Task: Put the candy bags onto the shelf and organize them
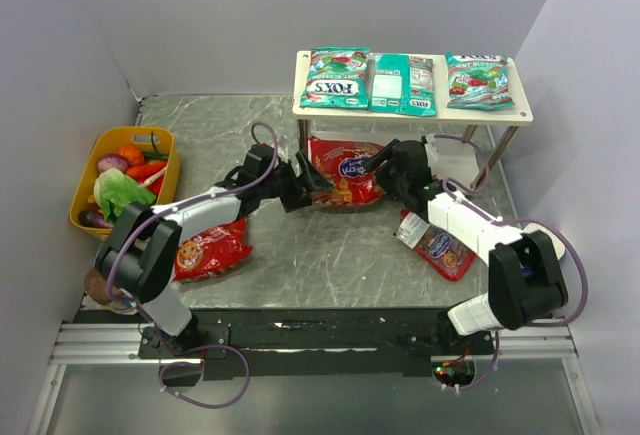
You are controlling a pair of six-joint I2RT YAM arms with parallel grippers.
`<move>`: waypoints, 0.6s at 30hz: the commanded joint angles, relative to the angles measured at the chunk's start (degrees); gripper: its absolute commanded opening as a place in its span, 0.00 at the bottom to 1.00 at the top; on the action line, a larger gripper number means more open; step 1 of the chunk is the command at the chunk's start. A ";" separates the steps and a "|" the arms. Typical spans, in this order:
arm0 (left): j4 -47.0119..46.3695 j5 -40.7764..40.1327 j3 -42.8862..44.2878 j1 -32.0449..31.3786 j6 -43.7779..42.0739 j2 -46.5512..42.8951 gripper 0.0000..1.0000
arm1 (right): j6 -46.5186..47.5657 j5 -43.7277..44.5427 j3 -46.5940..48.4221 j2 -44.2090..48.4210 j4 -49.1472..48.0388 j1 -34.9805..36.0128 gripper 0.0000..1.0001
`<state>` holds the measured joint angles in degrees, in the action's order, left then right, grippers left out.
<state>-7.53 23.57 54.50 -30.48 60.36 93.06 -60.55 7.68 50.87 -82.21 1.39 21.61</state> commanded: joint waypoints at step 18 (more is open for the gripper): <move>-7.41 -5.38 2.28 -3.09 7.41 7.05 0.17 | 3.17 -13.83 -15.71 6.19 -11.37 -3.76 0.74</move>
<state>-11.05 19.25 55.44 -33.32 67.16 99.33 -57.12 -1.58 38.20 -74.43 2.81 18.59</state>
